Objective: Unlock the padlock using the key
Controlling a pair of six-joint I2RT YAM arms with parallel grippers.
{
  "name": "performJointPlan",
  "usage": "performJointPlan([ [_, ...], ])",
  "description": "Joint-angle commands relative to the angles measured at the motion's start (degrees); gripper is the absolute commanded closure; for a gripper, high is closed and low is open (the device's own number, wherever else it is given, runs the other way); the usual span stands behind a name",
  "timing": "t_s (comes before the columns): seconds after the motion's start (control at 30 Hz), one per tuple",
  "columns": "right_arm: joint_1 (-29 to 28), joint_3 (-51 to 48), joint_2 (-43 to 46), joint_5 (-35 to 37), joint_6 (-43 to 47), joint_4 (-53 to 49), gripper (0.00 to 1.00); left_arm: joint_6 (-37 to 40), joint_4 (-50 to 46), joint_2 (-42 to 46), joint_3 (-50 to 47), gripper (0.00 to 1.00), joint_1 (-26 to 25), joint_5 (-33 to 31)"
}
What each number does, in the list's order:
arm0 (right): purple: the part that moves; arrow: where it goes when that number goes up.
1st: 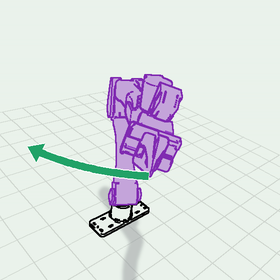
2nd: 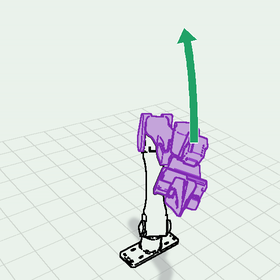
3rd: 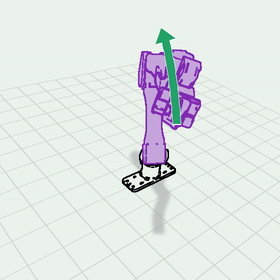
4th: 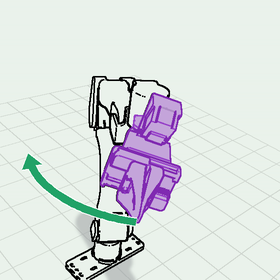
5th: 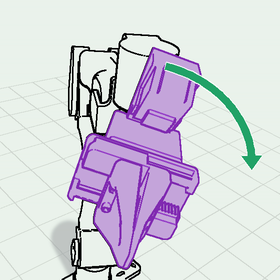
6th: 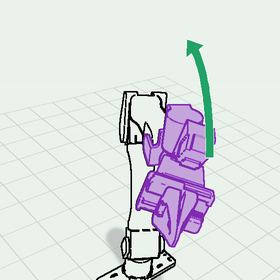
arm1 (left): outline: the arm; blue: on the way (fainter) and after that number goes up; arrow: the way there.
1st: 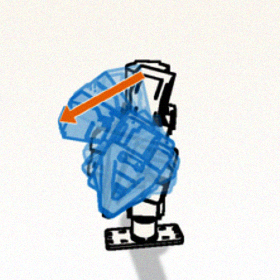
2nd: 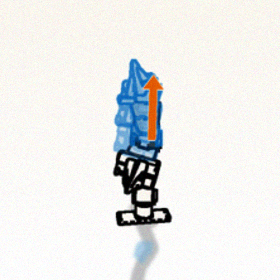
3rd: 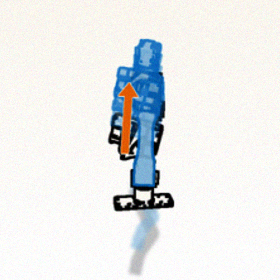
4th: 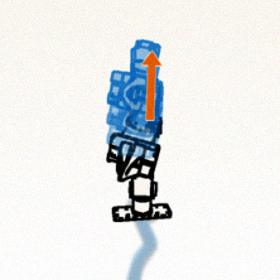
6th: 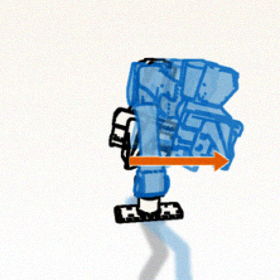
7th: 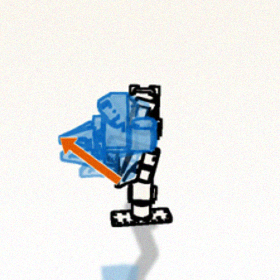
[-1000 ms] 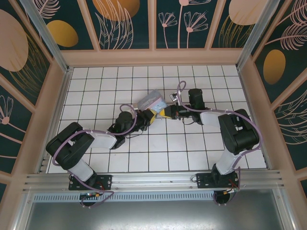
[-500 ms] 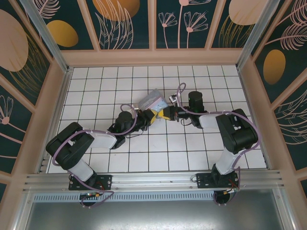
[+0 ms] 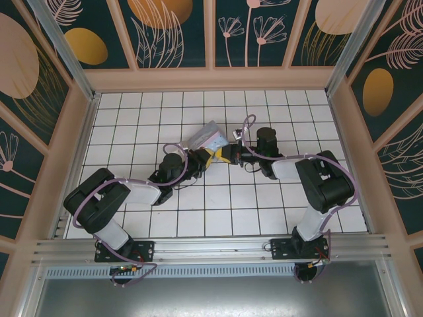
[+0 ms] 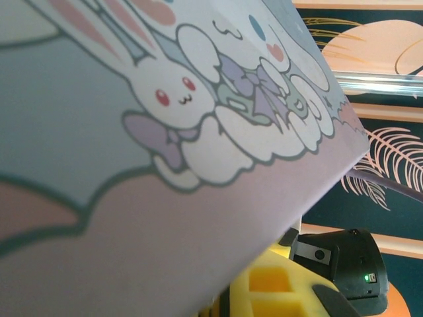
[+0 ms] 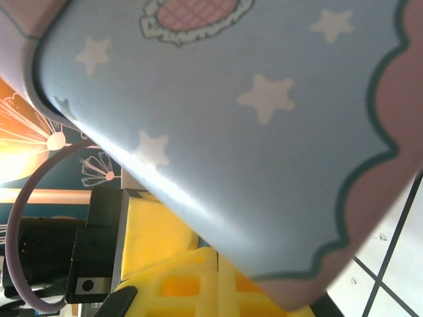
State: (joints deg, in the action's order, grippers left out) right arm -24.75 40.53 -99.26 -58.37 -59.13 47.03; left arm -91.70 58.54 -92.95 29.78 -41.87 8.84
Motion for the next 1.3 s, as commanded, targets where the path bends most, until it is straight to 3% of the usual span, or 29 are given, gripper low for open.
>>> performJointPlan([
  [0.0, -4.6, 2.8, -0.4, 2.5, -2.0, 7.0, 1.0, 6.4, 1.9, 0.2, 3.7, 1.0, -4.5, 13.2],
  [0.27, -4.4, 0.4, -4.0, 3.5, -10.6, 18.6, 1.0, 16.3, -7.0, 1.5, 4.9, 1.0, -4.5, 10.0],
  [0.67, -3.8, -0.3, -4.4, 4.6, -9.7, 17.1, 1.0, 16.4, -6.2, -1.2, 4.1, 1.0, -3.7, 8.4],
  [1.13, -1.4, -6.6, -3.6, 4.6, -7.5, 16.5, 0.42, 20.8, -12.8, -1.6, 4.3, 1.0, -1.4, 5.0],
  [1.27, -0.4, -10.9, -0.5, 4.8, -3.8, 12.7, 0.33, 22.0, -14.3, -1.7, 4.7, 1.0, -1.2, 4.5],
])
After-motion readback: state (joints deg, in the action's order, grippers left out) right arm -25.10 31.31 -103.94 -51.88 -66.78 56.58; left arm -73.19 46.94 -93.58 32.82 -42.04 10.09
